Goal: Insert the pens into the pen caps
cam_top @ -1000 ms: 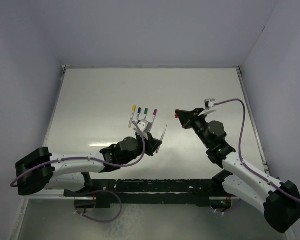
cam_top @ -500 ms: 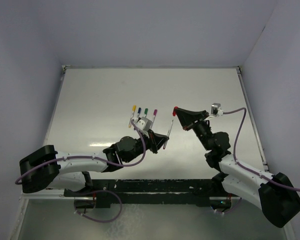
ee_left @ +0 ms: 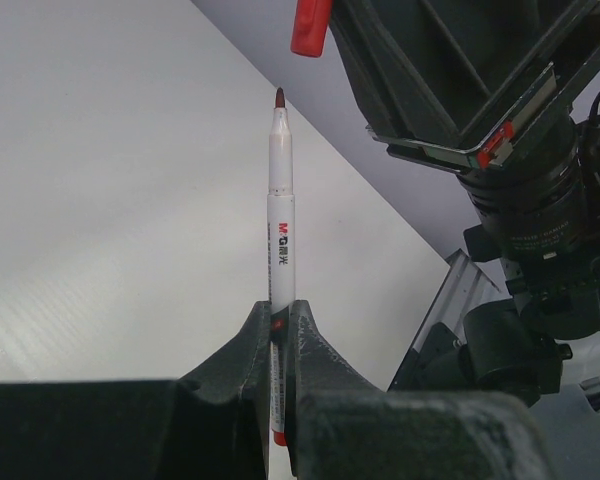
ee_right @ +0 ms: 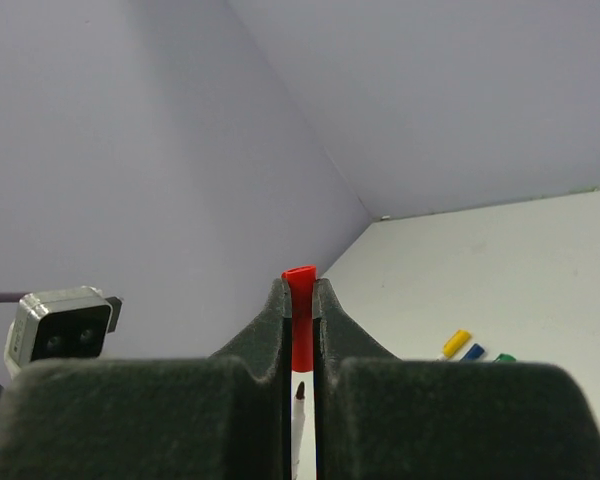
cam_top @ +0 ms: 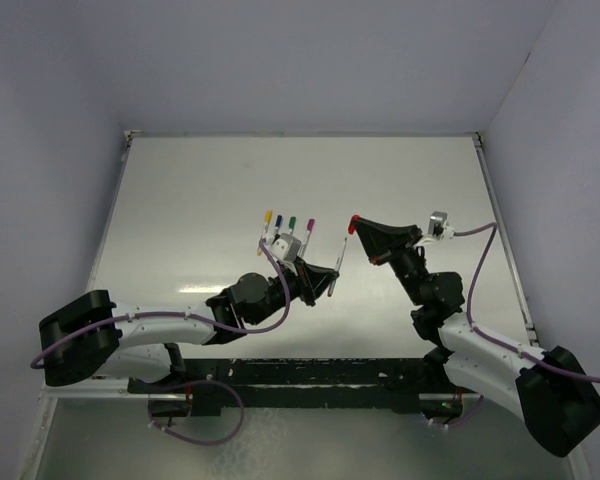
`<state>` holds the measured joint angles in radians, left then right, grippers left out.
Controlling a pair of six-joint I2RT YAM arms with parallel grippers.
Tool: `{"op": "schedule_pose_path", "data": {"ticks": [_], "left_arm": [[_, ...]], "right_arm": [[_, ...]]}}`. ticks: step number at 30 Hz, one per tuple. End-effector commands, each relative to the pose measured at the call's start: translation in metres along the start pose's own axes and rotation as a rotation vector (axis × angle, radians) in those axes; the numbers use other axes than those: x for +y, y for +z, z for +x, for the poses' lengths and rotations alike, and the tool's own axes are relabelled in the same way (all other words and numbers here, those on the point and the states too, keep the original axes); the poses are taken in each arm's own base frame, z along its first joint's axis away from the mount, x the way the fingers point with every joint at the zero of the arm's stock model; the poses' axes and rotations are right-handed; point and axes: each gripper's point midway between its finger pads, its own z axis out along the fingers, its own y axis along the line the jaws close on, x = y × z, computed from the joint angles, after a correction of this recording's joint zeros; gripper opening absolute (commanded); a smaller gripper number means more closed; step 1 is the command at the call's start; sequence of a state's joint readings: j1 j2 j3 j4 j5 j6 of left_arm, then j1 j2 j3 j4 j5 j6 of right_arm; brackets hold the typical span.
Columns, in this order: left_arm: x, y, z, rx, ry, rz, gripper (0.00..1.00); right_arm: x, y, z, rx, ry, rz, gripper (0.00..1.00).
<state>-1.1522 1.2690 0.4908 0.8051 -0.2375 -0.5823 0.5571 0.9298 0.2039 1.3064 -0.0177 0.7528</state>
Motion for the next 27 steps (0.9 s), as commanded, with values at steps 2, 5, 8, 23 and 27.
{"op": "schedule_pose_path", "data": {"ticks": [2,5,8,23,27], "left_arm": [[-0.007,-0.001,-0.013,-0.055,0.002,0.044,0.00],[-0.007,-0.001,-0.014,-0.059,0.002,0.041,0.00],[-0.006,-0.002,-0.013,-0.057,-0.001,0.037,0.00],[-0.018,0.003,-0.020,-0.071,0.009,0.086,0.00],[-0.021,0.004,-0.020,-0.074,0.018,0.104,0.00]], "right_arm": [[0.020,0.003,-0.027,-0.103,-0.010,-0.074,0.00],[0.021,0.004,-0.027,-0.106,-0.008,-0.078,0.00],[0.021,0.003,-0.027,-0.107,-0.006,-0.080,0.00],[0.019,0.002,-0.022,-0.101,0.030,-0.081,0.00],[0.019,0.004,-0.019,-0.091,0.040,-0.084,0.00]]}}
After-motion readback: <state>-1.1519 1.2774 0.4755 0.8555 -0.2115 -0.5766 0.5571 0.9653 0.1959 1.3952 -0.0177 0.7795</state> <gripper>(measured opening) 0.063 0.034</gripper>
